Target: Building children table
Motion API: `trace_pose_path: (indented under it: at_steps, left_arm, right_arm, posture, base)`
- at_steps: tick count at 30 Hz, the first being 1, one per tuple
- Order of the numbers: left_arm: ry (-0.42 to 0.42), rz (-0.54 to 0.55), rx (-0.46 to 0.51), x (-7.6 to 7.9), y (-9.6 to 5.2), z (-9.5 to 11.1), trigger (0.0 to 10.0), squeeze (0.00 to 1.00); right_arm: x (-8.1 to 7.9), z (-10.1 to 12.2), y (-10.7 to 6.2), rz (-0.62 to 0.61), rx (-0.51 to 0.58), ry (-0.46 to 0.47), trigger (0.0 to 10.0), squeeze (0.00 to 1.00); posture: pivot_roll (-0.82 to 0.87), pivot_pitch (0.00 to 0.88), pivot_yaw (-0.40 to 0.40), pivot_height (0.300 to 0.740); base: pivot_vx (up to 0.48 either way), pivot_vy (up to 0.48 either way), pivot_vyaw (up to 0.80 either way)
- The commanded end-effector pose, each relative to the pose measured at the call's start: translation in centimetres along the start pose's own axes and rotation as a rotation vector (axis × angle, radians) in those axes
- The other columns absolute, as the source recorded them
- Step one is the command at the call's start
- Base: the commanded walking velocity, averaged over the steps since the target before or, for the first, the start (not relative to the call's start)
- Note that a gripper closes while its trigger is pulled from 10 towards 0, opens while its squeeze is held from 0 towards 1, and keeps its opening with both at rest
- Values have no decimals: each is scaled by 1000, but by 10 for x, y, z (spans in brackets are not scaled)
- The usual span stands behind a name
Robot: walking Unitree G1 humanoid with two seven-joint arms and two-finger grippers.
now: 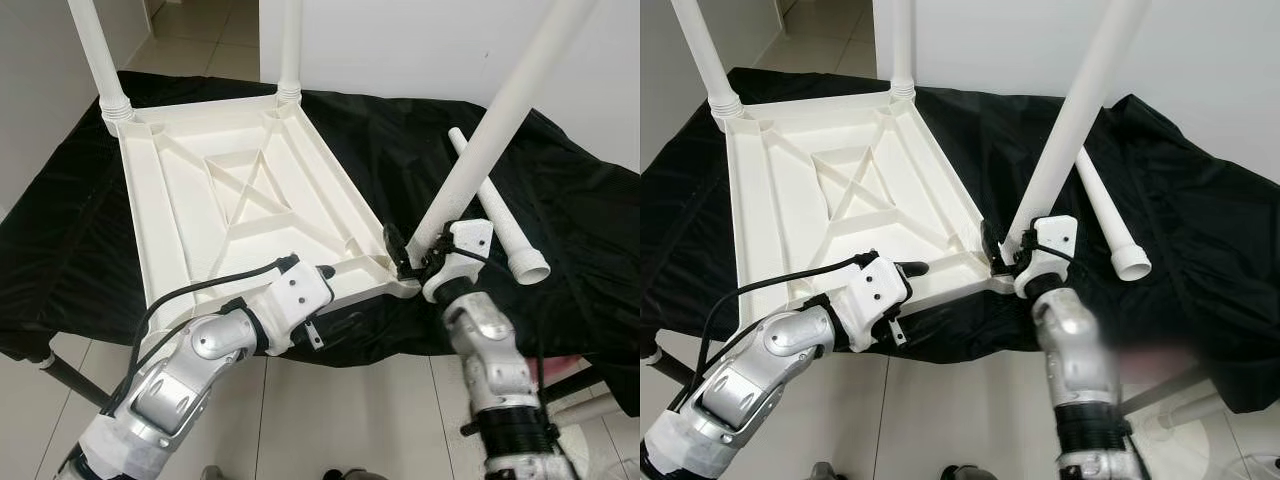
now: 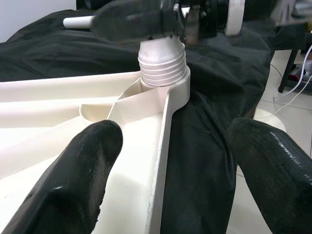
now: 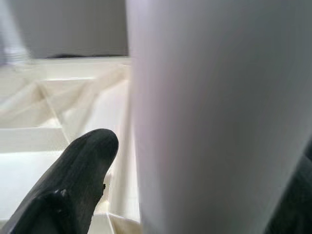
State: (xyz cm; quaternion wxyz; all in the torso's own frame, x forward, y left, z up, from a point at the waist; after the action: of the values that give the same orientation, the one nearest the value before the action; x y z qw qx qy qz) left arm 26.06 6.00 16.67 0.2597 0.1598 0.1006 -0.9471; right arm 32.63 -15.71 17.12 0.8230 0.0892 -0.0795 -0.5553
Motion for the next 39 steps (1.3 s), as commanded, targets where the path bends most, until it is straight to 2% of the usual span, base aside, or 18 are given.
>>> trace_pose_path:
  at_steps: [1,5,8,11,20,21,22,23,24,25,26,28,29,30,38,39]
  left_arm:
    - [8,-56,-2,5,1,1,10000,0]
    - [8,-56,0,5,3,1,10000,0]
    - [9,-56,0,5,3,1,10000,0]
    - [10,-51,0,4,3,1,10000,0]
    - [14,-47,-2,3,3,1,10000,0]
    - [14,-46,-2,2,3,1,10000,0]
    - [14,-46,-2,2,3,1,10000,0]
    - [16,-45,-2,2,3,1,10000,0]
    - [17,-44,-2,2,3,1,10000,0]
    - [17,-45,-1,2,3,1,10000,0]
    - [18,-46,-1,2,3,1,10000,0]
    - [18,-46,0,2,3,1,10000,0]
    - [22,-51,2,3,5,2,10000,0]
    - [29,-60,6,5,6,3,10000,0]
    - [33,-65,5,6,8,2,10000,0]
    - [34,-65,5,6,8,2,10000,0]
  right_arm:
    - [1,-1,0,72,3,-4,10000,0]
    - [8,5,7,193,-3,-14,10000,0]
    - [9,7,8,211,-3,-29,10000,0]
    - [18,6,10,289,-35,-84,10000,0]
    - [24,-1,12,357,-76,-97,10000,0]
    - [26,-4,11,357,-91,-99,6980,0]
    - [26,-4,11,357,-91,-99,6980,0]
    - [27,-8,11,356,-107,-95,6549,0]
    - [28,-13,9,352,-123,-93,4706,0]
    - [28,-16,9,354,-133,-93,4627,0]
    - [29,-18,8,356,-139,-95,3647,0]
    - [29,-20,8,358,-142,-96,3647,0]
    - [31,-21,7,348,-144,-86,510,0]
    - [34,-23,6,336,-151,-78,0,0]
    - [38,-30,0,324,-169,-72,0,0]
    - [39,-31,-1,304,-170,-67,2745,0]
  posture:
    - [19,95,-63,740]
    - [19,93,-67,740]
    - [19,93,-67,740]
    - [23,92,-68,740]
    - [26,89,-69,740]
    - [31,81,-69,740]
    - [31,81,-69,740]
    - [32,79,-69,740]
    - [30,73,-67,740]
    - [29,70,-66,740]
    - [29,70,-66,740]
    - [29,70,-66,740]
    - [28,69,-66,740]
    - [28,69,-66,740]
    - [21,57,-79,740]
    - [23,57,-81,740]
  base:
    - [0,0,0]
    - [0,0,0]
    - [0,0,0]
    - [0,0,0]
    - [0,0,0]
    - [0,0,0]
    - [0,0,0]
    - [0,0,0]
    - [0,0,0]
    - [0,0,0]
    - [0,0,0]
    - [0,0,0]
    - [0,0,0]
    - [0,0,0]
    - [0,0,0]
    - [0,0,0]
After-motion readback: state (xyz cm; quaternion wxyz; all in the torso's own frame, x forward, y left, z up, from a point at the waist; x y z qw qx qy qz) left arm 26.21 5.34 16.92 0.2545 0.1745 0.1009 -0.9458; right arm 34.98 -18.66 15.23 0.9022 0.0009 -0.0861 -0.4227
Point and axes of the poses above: a point about 5 cm out from each wrist's last joint towards the gripper, its own y axis pointing out of the wrist towards the gripper, its own z axis along the axis of the wrist's last joint, x = y × z, the point moved 1 cm from there along y, pointing out of the wrist towards the gripper
